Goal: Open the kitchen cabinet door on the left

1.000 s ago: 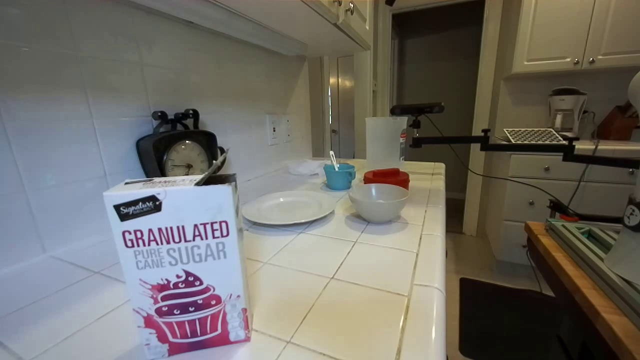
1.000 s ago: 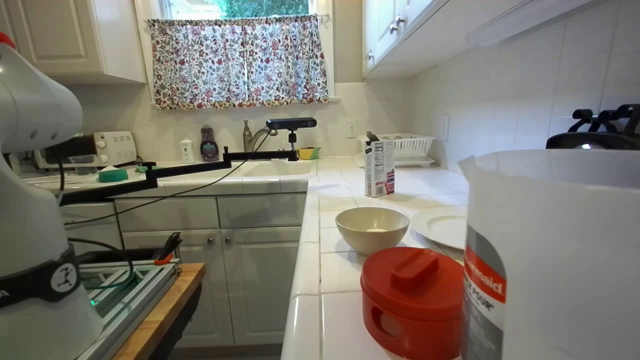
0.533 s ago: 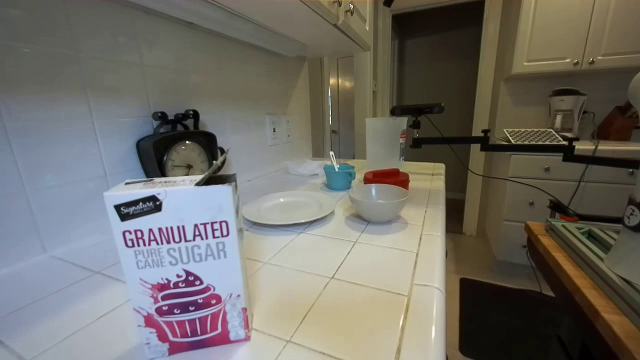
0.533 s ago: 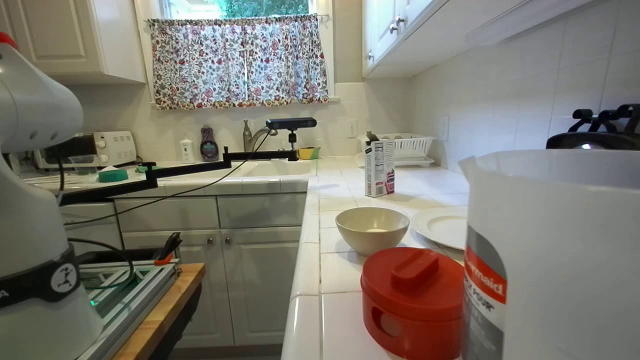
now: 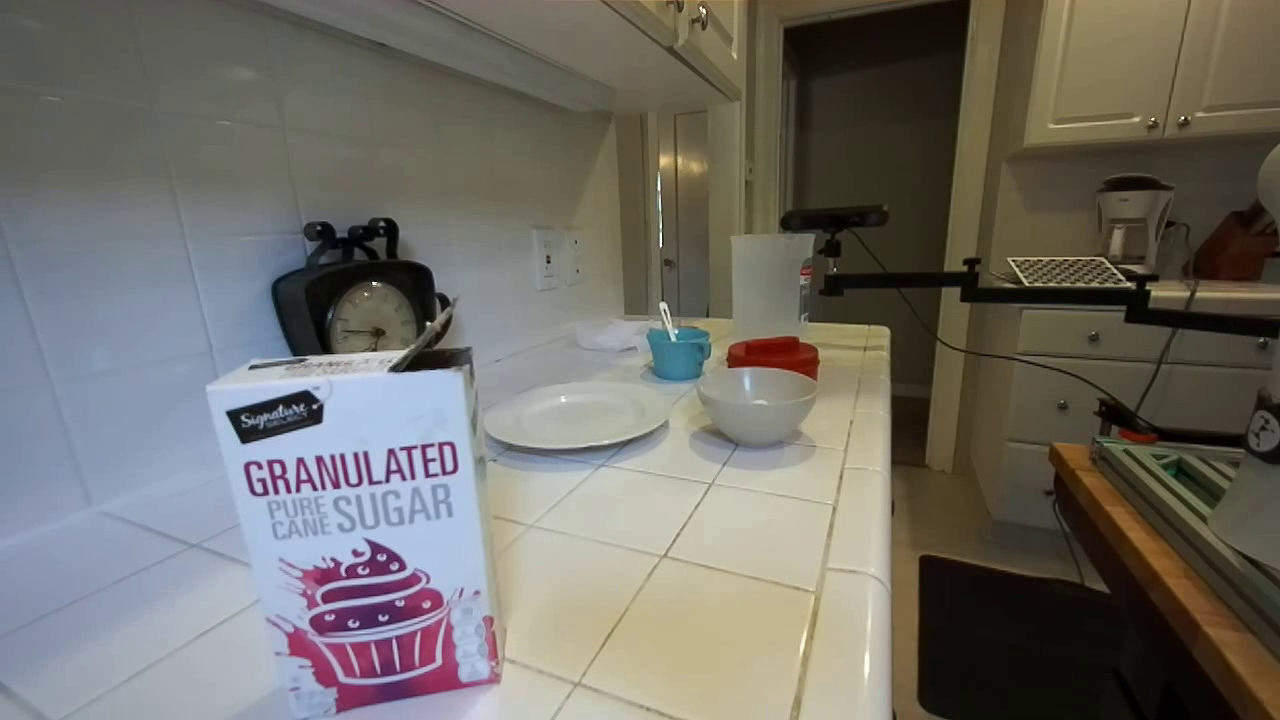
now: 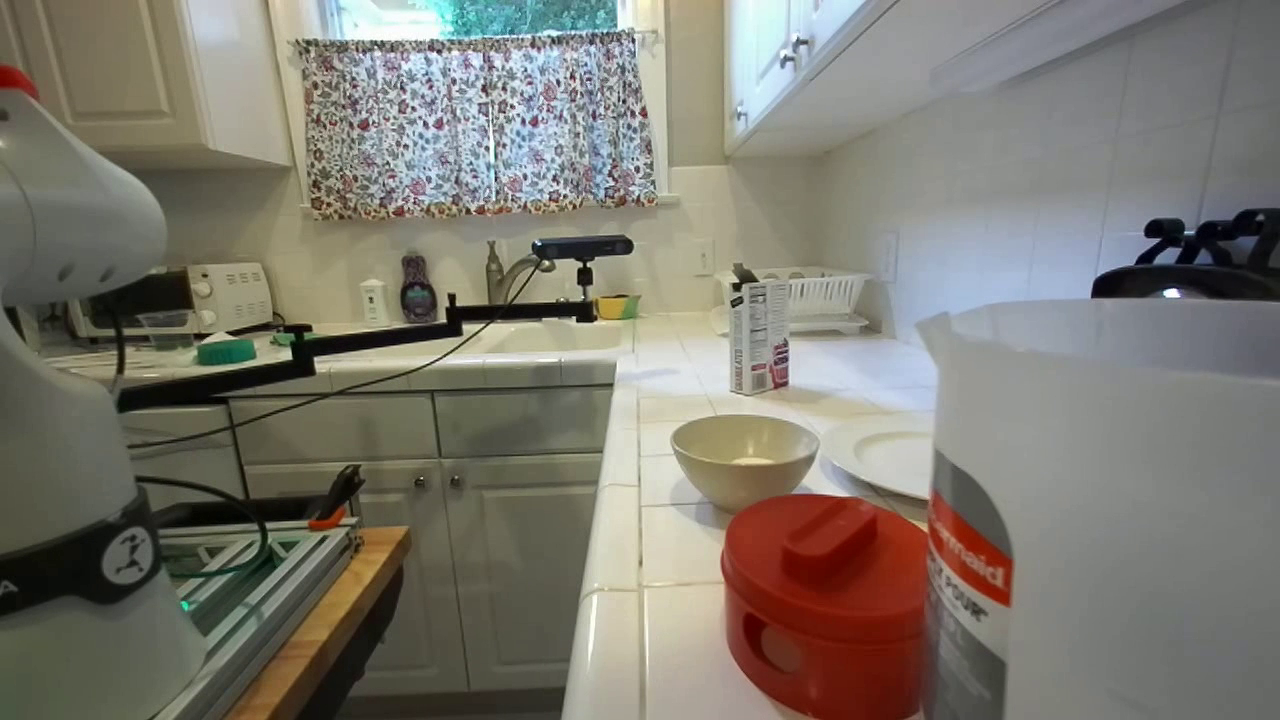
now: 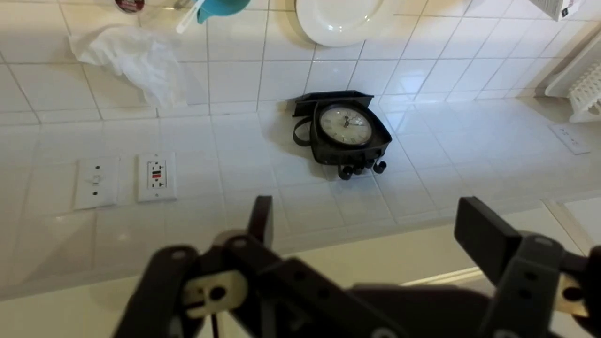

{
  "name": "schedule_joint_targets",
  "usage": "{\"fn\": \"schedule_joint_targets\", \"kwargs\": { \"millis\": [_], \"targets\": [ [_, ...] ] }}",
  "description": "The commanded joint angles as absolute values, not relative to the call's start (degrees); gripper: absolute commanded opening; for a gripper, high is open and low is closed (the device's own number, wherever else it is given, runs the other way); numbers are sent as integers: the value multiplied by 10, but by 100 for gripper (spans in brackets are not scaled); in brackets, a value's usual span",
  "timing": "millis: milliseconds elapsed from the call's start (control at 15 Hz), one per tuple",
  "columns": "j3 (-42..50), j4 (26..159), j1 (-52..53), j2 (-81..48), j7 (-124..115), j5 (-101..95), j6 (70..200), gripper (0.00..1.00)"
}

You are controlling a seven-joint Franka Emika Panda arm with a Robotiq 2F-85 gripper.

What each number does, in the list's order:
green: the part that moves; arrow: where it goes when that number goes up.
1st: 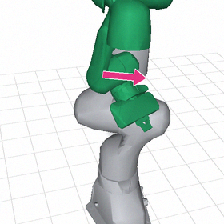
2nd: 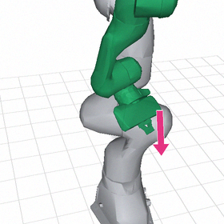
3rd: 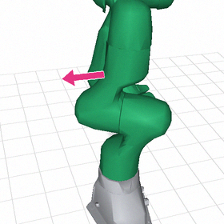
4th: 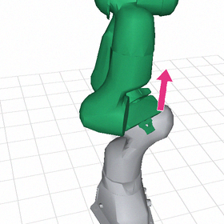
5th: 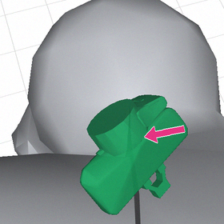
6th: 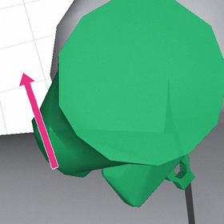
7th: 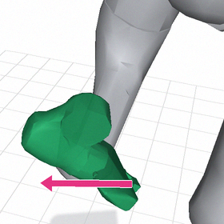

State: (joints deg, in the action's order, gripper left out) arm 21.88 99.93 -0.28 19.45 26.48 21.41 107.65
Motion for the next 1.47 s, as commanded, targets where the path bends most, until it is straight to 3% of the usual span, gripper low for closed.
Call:
{"fn": "schedule_joint_targets", "kwargs": {
  "millis": [0,667,1400],
  "targets": [
    [240,939,-7,152,322,257,1026,100],
    [243,851,-49,41,486,356,1036,100],
    [201,872,-83,44,487,345,1055,100]
  ]
}}
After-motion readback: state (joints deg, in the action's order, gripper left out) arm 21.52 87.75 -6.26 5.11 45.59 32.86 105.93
